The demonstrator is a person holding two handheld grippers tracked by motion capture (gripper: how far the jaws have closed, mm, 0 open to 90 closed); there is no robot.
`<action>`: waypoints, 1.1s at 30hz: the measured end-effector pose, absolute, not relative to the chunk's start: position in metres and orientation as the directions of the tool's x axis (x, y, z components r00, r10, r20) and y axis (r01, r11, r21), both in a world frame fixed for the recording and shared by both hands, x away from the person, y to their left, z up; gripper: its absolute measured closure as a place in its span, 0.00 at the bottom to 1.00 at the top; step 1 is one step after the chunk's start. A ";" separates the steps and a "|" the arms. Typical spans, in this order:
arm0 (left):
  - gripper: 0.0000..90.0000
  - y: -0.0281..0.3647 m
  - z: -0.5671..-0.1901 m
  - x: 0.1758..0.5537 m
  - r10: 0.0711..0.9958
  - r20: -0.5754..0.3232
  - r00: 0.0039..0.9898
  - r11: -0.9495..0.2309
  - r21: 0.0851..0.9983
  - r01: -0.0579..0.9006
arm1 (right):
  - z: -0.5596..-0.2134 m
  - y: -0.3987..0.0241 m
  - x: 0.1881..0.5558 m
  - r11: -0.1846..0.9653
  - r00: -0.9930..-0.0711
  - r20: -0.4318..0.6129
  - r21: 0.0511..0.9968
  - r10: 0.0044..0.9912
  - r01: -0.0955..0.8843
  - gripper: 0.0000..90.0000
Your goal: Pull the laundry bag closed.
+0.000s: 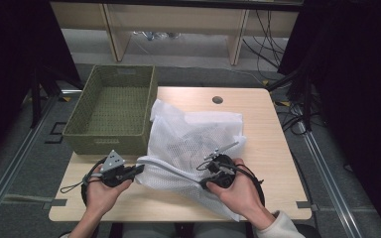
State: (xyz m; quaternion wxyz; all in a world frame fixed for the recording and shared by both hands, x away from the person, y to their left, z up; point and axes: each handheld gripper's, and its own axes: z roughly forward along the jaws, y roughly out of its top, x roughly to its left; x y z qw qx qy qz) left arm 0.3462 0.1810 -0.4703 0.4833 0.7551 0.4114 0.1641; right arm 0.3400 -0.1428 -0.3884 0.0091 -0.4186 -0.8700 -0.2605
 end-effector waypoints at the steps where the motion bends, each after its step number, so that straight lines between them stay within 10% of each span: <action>1: 0.98 0.181 -0.471 0.346 0.779 -0.153 0.608 -0.190 0.867 0.462 | -0.389 -0.143 0.340 0.519 -0.656 0.226 0.451 0.720 0.726 0.97; 33: 0.98 0.181 -0.471 0.346 0.785 -0.153 0.601 -0.193 0.861 0.471 | -0.392 -0.161 0.336 0.495 -0.623 0.235 0.431 0.746 0.755 0.97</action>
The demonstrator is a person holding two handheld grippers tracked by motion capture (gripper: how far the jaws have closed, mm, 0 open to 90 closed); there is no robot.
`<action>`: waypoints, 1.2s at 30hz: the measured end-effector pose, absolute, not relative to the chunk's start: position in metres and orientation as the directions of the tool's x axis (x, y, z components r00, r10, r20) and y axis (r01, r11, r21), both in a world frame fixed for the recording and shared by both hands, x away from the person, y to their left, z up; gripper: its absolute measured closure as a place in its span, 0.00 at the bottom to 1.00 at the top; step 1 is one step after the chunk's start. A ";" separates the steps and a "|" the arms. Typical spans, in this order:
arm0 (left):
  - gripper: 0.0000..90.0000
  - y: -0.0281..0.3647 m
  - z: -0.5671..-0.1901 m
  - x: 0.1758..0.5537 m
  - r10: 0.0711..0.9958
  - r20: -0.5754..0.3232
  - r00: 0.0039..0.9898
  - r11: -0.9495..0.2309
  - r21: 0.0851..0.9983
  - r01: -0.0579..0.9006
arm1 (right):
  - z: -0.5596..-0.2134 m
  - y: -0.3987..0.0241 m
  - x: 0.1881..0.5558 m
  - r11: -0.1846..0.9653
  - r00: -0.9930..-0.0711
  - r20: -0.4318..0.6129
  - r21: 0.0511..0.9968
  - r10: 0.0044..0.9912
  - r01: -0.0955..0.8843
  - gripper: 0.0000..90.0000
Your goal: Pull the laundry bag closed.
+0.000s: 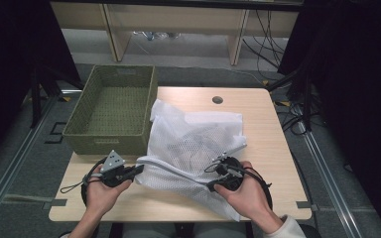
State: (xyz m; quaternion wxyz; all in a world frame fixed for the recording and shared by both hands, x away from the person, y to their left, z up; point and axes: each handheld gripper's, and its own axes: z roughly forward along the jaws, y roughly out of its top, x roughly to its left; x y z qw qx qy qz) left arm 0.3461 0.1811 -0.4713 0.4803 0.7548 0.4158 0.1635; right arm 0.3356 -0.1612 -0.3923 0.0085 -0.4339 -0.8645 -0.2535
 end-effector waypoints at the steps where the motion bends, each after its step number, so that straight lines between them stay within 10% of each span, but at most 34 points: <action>1: 0.98 0.181 -0.471 0.346 0.786 -0.153 0.599 -0.192 0.861 0.471 | -0.393 -0.162 0.336 0.502 -0.631 0.232 0.434 0.740 0.748 0.97; 36: 0.98 0.182 -0.472 0.346 0.789 -0.162 0.593 -0.189 0.854 0.485 | -0.395 -0.178 0.333 0.468 -0.595 0.242 0.424 0.766 0.776 0.97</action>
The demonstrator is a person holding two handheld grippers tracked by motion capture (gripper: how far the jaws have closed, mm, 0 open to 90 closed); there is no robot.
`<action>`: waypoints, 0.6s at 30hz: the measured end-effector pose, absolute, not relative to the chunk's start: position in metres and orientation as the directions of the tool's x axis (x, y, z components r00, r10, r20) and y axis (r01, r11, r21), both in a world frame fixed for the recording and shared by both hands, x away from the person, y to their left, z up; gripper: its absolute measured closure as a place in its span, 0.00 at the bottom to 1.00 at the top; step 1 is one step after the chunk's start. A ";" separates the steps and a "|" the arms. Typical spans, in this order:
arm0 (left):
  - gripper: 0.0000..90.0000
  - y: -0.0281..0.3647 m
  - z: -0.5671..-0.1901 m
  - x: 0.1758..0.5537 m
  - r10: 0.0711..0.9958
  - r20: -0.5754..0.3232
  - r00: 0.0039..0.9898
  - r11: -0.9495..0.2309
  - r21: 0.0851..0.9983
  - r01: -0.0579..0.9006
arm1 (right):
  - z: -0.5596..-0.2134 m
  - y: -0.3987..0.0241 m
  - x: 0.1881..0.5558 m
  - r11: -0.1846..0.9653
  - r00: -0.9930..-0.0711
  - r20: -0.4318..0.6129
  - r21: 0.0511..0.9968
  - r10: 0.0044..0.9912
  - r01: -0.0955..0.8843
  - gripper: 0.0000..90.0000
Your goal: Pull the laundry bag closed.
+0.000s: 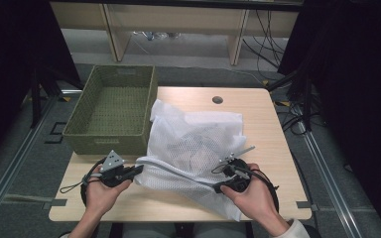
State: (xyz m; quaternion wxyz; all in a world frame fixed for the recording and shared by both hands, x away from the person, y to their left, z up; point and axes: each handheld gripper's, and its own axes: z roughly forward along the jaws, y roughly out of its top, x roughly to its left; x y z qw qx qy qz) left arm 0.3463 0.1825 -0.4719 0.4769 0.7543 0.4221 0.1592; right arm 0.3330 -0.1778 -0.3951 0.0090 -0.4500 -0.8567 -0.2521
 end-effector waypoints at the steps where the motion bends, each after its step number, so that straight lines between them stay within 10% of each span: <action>1: 0.98 0.182 -0.472 0.346 0.789 -0.161 0.593 -0.191 0.853 0.485 | -0.395 -0.178 0.332 0.459 -0.586 0.253 0.417 0.770 0.784 0.97; 18: 0.98 0.183 -0.473 0.347 0.790 -0.169 0.589 -0.184 0.851 0.491 | -0.396 -0.188 0.331 0.457 -0.586 0.249 0.423 0.771 0.782 0.97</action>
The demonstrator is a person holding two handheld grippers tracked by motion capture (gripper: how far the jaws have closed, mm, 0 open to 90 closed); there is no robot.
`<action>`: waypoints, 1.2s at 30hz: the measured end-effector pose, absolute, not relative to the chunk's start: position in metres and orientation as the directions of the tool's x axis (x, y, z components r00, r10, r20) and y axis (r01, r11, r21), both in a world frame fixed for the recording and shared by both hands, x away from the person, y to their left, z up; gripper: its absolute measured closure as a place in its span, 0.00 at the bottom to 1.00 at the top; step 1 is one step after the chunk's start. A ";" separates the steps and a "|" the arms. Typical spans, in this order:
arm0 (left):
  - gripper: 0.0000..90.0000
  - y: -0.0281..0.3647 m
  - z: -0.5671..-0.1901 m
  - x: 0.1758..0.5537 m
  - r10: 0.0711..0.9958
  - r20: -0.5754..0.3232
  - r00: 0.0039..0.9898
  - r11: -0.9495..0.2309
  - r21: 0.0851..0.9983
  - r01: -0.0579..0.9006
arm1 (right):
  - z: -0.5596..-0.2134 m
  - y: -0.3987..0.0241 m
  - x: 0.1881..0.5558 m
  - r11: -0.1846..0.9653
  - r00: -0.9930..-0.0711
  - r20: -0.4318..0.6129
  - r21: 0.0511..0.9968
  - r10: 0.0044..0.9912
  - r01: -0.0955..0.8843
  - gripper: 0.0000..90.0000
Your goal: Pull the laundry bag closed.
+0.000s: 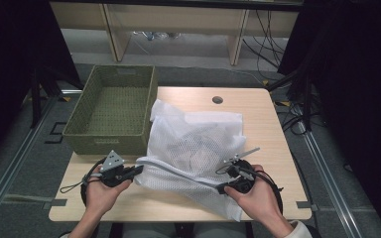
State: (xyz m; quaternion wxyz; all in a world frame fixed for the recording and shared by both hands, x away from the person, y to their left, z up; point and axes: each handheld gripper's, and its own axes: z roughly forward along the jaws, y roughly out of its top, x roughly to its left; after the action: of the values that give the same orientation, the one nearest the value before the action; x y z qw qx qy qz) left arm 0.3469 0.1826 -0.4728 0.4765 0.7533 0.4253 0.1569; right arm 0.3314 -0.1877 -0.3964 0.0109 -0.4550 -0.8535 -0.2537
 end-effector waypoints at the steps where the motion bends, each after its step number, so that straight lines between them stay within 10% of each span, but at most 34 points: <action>1: 0.98 0.183 -0.473 0.347 0.790 -0.169 0.589 -0.185 0.851 0.491 | -0.397 -0.188 0.331 0.459 -0.587 0.248 0.424 0.770 0.781 0.97; 36: 0.98 0.184 -0.473 0.348 0.788 -0.166 0.592 -0.191 0.849 0.493 | -0.398 -0.205 0.328 0.439 -0.559 0.252 0.405 0.790 0.802 0.97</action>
State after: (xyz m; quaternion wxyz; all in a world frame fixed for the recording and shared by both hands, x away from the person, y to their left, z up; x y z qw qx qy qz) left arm 0.3476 0.1841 -0.4732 0.4744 0.7558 0.4237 0.1558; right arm 0.3285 -0.2053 -0.3982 0.0125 -0.4693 -0.8481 -0.2456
